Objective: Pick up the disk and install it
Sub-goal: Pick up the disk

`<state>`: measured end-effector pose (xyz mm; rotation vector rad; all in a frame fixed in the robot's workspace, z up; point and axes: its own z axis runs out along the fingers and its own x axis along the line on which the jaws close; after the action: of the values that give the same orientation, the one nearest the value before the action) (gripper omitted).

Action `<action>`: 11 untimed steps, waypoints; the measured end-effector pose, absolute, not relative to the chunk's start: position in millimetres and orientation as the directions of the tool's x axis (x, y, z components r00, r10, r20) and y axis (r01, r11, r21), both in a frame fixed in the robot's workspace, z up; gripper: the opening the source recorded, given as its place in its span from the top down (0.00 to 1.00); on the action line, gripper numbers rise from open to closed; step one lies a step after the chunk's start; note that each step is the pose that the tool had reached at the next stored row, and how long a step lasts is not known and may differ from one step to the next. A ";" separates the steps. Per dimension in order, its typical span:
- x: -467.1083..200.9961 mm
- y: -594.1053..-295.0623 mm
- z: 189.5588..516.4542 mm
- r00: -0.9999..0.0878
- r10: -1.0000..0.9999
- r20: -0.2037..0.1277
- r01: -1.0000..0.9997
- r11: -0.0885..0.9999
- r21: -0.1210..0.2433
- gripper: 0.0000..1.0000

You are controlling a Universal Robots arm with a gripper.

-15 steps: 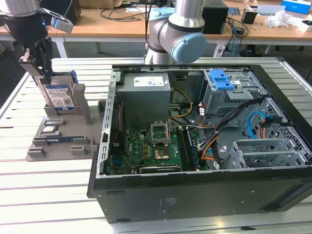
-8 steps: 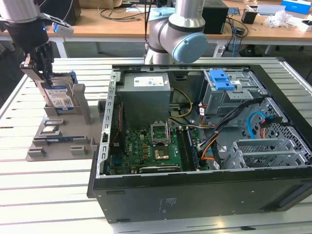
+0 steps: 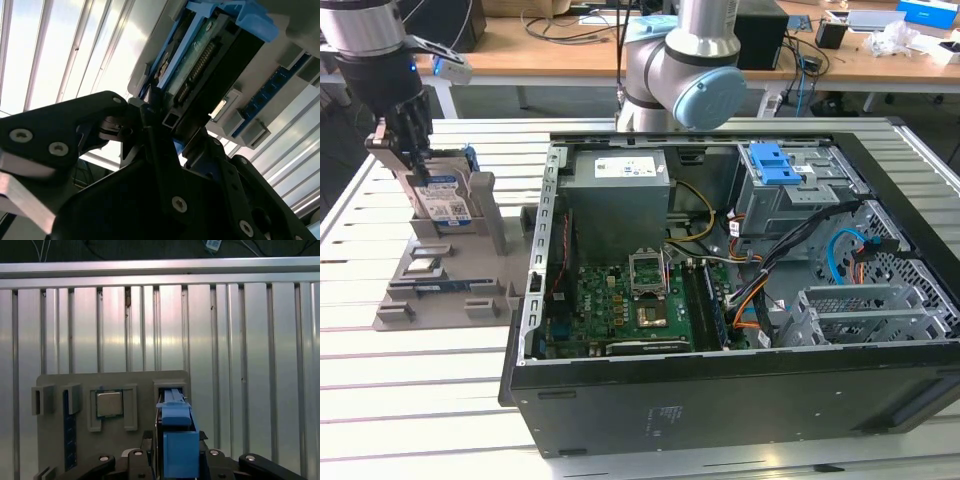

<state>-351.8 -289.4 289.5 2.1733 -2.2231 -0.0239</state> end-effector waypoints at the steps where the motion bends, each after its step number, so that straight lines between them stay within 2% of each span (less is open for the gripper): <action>1: -351.8 -289.4 289.5 -0.022 -1.000 0.013 -0.999 0.023 0.034 0.58; 4: -351.7 -289.3 289.0 -0.022 -1.000 0.012 -0.999 0.023 0.034 0.58; 6: -351.8 -289.4 289.0 -0.022 -1.000 0.012 -0.999 0.023 0.034 0.64; 11: -351.8 -289.4 288.7 -0.022 -1.000 0.012 -0.999 0.023 0.034 0.64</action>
<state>-351.8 -289.4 288.7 2.1735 -2.2232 -0.0238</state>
